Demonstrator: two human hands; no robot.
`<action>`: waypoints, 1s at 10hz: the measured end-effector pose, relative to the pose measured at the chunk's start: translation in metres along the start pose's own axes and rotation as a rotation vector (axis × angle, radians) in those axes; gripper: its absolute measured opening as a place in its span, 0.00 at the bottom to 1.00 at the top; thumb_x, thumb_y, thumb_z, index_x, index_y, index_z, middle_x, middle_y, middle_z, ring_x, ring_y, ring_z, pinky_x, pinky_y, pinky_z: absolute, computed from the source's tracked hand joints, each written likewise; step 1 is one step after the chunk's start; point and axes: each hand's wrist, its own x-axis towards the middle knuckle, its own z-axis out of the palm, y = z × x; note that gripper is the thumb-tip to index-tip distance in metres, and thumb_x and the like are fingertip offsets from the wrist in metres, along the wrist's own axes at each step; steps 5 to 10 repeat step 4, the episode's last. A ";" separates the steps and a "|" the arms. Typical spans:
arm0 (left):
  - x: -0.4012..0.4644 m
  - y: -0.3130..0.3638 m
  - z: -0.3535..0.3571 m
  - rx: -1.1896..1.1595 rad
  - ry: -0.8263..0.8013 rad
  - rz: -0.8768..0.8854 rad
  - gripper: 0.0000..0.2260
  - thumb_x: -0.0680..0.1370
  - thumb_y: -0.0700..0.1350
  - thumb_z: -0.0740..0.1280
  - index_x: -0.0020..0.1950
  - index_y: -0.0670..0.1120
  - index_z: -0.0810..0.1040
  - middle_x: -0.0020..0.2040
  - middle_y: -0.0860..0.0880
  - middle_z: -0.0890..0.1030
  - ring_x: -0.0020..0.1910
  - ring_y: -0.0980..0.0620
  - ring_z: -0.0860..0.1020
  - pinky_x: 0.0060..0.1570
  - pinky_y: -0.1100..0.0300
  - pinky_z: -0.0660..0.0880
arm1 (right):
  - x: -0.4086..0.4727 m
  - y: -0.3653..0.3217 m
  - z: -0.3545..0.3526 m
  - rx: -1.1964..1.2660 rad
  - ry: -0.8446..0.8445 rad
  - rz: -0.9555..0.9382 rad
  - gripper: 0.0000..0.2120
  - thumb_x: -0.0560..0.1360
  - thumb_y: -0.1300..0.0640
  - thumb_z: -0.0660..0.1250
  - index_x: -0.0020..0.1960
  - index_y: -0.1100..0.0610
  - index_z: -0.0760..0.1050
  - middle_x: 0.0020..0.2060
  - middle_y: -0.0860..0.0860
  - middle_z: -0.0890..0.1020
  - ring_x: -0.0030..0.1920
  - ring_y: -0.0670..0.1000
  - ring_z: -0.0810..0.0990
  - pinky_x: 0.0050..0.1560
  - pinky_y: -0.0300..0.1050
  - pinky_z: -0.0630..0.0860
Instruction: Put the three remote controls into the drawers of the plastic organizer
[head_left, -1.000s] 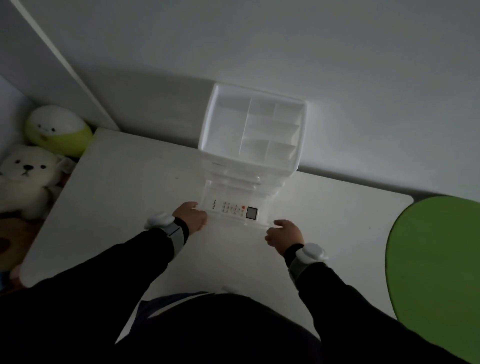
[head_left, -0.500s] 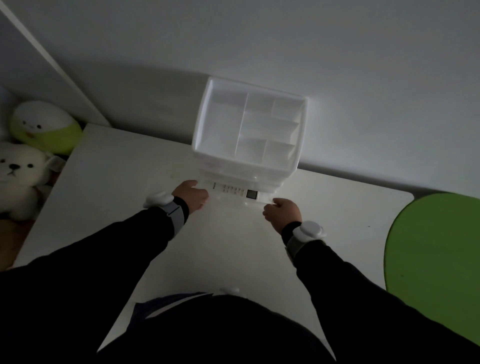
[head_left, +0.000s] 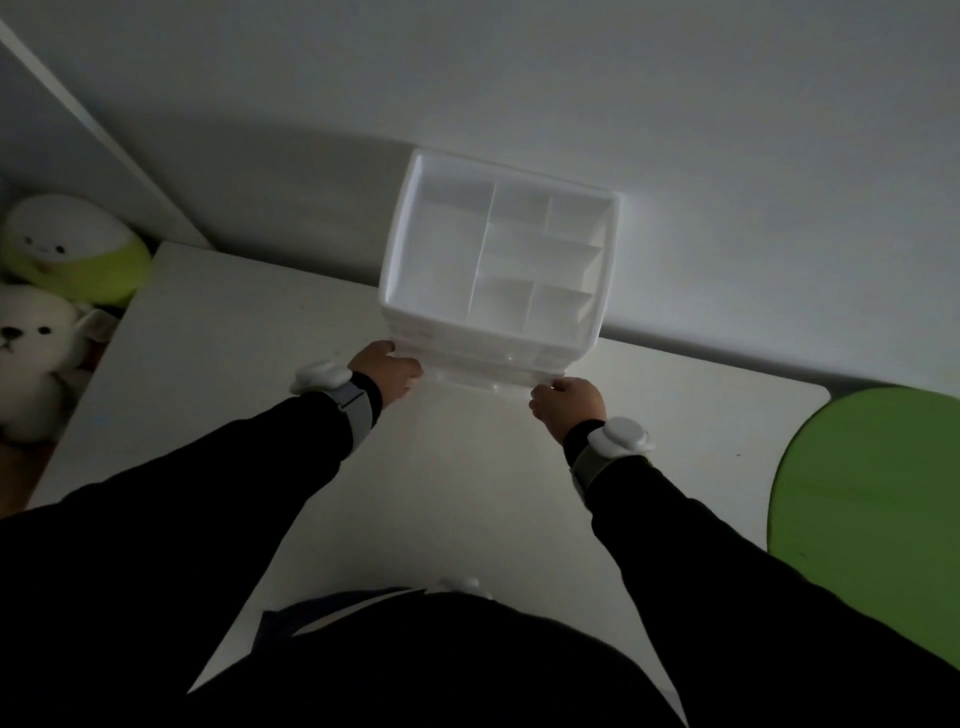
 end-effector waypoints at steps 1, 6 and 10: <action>0.002 -0.004 -0.001 -0.002 -0.004 -0.022 0.22 0.69 0.34 0.66 0.64 0.36 0.70 0.33 0.46 0.73 0.16 0.58 0.70 0.25 0.65 0.69 | 0.002 0.006 0.001 0.046 -0.001 0.005 0.09 0.62 0.54 0.63 0.28 0.55 0.79 0.25 0.52 0.80 0.33 0.58 0.80 0.44 0.60 0.81; -0.015 -0.016 -0.003 -0.115 0.014 -0.051 0.27 0.72 0.30 0.62 0.70 0.40 0.61 0.35 0.42 0.72 0.13 0.57 0.67 0.19 0.69 0.64 | -0.009 0.016 0.000 0.156 -0.045 0.007 0.29 0.67 0.56 0.66 0.68 0.62 0.73 0.39 0.57 0.84 0.47 0.61 0.85 0.56 0.60 0.81; -0.015 -0.016 -0.003 -0.115 0.014 -0.051 0.27 0.72 0.30 0.62 0.70 0.40 0.61 0.35 0.42 0.72 0.13 0.57 0.67 0.19 0.69 0.64 | -0.009 0.016 0.000 0.156 -0.045 0.007 0.29 0.67 0.56 0.66 0.68 0.62 0.73 0.39 0.57 0.84 0.47 0.61 0.85 0.56 0.60 0.81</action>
